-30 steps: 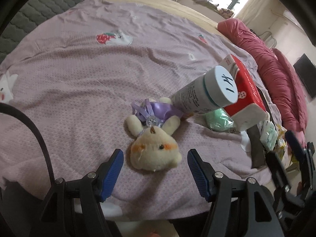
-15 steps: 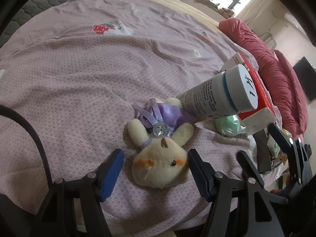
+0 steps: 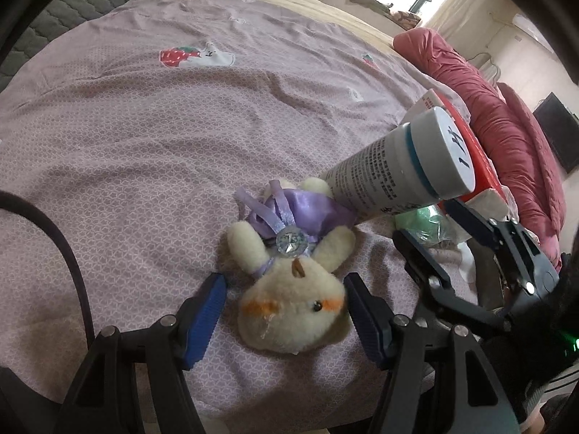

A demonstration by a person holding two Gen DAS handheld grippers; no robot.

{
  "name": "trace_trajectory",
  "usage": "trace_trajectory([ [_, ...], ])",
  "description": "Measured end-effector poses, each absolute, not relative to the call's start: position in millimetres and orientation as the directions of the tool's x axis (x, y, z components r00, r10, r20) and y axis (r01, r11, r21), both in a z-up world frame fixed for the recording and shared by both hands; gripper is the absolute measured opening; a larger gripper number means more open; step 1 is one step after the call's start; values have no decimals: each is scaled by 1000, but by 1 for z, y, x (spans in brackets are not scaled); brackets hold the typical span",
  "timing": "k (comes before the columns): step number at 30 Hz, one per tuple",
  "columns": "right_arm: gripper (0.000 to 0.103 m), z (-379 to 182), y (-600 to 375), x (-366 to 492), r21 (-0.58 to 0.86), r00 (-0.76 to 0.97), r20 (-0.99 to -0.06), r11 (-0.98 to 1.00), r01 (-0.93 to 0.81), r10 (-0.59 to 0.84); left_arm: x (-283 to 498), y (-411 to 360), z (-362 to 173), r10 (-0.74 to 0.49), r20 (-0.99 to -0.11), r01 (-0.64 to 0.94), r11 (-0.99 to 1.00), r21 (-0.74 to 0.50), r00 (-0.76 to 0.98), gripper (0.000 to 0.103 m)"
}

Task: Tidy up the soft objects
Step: 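Grasp the purple-dressed plush bunny with the left tool while the right tool grasps the green sponge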

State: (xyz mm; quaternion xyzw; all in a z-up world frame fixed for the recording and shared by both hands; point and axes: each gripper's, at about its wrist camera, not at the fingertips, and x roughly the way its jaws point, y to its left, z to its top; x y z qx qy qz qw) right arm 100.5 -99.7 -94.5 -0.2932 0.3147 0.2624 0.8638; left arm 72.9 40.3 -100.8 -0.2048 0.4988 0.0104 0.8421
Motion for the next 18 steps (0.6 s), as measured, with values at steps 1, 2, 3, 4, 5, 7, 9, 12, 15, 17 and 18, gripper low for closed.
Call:
trace_trajectory([
  [1,56,-96,-99,103,-342,662,-703,694,-633,258,73,40,-101,-186,-844,-220,917,-334,504,66],
  [2,52,-99,-99,107,-342,658,-712,699,-628,243,73,40,-100,-186,-842,-220,916,-335,506,66],
  [3,50,-101,-98,109,-342,655,-719,703,-623,231,73,41,-100,-188,-839,-217,916,-337,510,66],
  [4,47,-104,-98,112,-344,655,-723,708,-617,220,74,41,-100,-189,-838,-217,916,-339,512,66],
  [5,45,-105,-98,114,-340,652,-727,711,-615,216,74,41,-101,-188,-837,-218,915,-339,513,66],
  [7,43,-107,-98,118,-330,647,-731,716,-615,219,76,40,-101,-185,-837,-217,916,-336,514,66],
  [9,40,-106,-100,120,-319,645,-731,724,-612,223,77,40,-101,-179,-836,-210,921,-327,518,66],
  [12,39,-96,-107,122,-275,644,-722,747,-605,255,79,39,-101,-162,-831,-204,928,-312,532,57],
  [15,38,-80,-114,120,-240,658,-696,770,-591,288,80,42,-100,-179,-818,-196,923,-332,547,53],
  [17,39,-69,-118,119,-196,659,-680,786,-586,322,80,44,-100,-182,-814,-190,923,-335,551,51],
  [18,39,-63,-120,118,-182,665,-669,795,-579,332,80,44,-99,-181,-812,-189,923,-335,555,49],
])
